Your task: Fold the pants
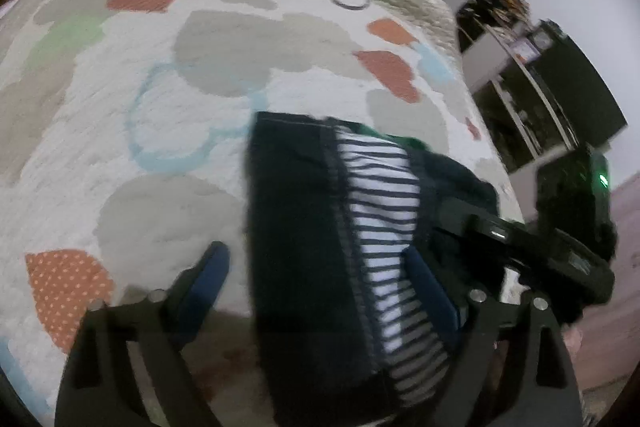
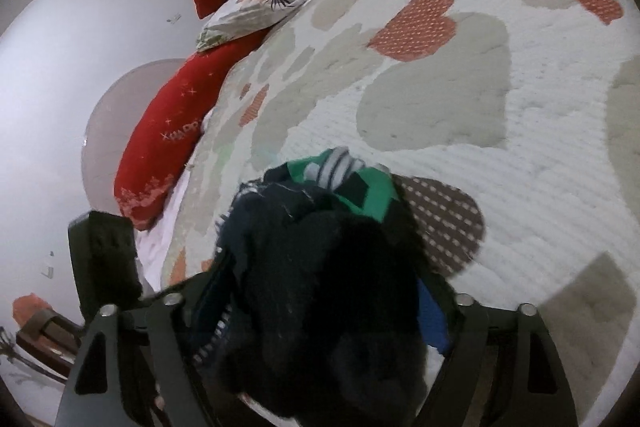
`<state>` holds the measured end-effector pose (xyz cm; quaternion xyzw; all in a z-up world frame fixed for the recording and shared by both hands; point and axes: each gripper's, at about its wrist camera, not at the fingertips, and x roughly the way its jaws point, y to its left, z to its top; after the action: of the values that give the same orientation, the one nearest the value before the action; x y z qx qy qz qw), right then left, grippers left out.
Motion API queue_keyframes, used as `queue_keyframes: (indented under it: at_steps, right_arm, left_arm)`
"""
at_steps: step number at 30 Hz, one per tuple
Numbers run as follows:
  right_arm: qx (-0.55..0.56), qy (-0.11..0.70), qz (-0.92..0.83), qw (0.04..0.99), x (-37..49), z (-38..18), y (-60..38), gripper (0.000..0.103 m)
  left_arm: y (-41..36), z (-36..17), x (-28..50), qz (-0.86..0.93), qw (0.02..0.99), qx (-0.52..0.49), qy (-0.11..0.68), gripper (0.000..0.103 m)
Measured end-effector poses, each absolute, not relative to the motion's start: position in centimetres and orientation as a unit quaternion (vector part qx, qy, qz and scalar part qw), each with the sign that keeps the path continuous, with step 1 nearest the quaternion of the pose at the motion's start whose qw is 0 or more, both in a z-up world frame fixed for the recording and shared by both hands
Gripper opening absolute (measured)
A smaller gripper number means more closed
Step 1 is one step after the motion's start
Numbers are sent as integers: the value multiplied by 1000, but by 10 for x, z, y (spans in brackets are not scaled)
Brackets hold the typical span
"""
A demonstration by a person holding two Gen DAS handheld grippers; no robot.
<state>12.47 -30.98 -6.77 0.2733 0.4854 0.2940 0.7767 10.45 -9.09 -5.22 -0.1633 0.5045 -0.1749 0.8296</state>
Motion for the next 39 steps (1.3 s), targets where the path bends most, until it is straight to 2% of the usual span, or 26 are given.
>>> queue_keyframes:
  at_steps: [1, 2, 3, 5, 18, 24, 26, 29, 32, 35, 39]
  right_arm:
    - [278, 488, 295, 773, 126, -69, -309, 63]
    - [286, 488, 296, 769, 127, -69, -310, 57]
    - [291, 488, 300, 767, 127, -68, -310, 53]
    - [288, 486, 304, 767, 128, -64, -310, 51]
    - [212, 451, 327, 803, 198, 4, -267, 48]
    - [192, 460, 304, 812, 247, -6, -245, 49]
    - [179, 469, 290, 815, 259, -16, -240, 53]
    - [160, 489, 247, 821, 272, -35, -236, 62]
    - [164, 486, 242, 824, 271, -33, -247, 64]
    - [167, 450, 229, 847, 258, -12, -262, 64]
    - [198, 398, 261, 857, 230, 20, -273, 64]
  left_arm:
    - [-94, -50, 104, -190, 825, -167, 505, 48]
    - [-96, -47, 103, -193, 824, -171, 504, 41]
    - [-95, -44, 103, -190, 827, -172, 500, 39]
    - [-96, -37, 103, -188, 832, -174, 493, 32]
    - [-62, 10, 174, -132, 862, -180, 455, 32]
    - [-52, -7, 226, -64, 867, -158, 468, 33]
    - [-48, -18, 239, -44, 864, -151, 479, 35]
    - [-37, -23, 236, -44, 853, -179, 488, 39]
    - [-34, -6, 217, -42, 867, -177, 464, 45]
    - [-40, 13, 193, -37, 885, -153, 437, 49]
    - [-54, 9, 173, -50, 887, -151, 433, 50]
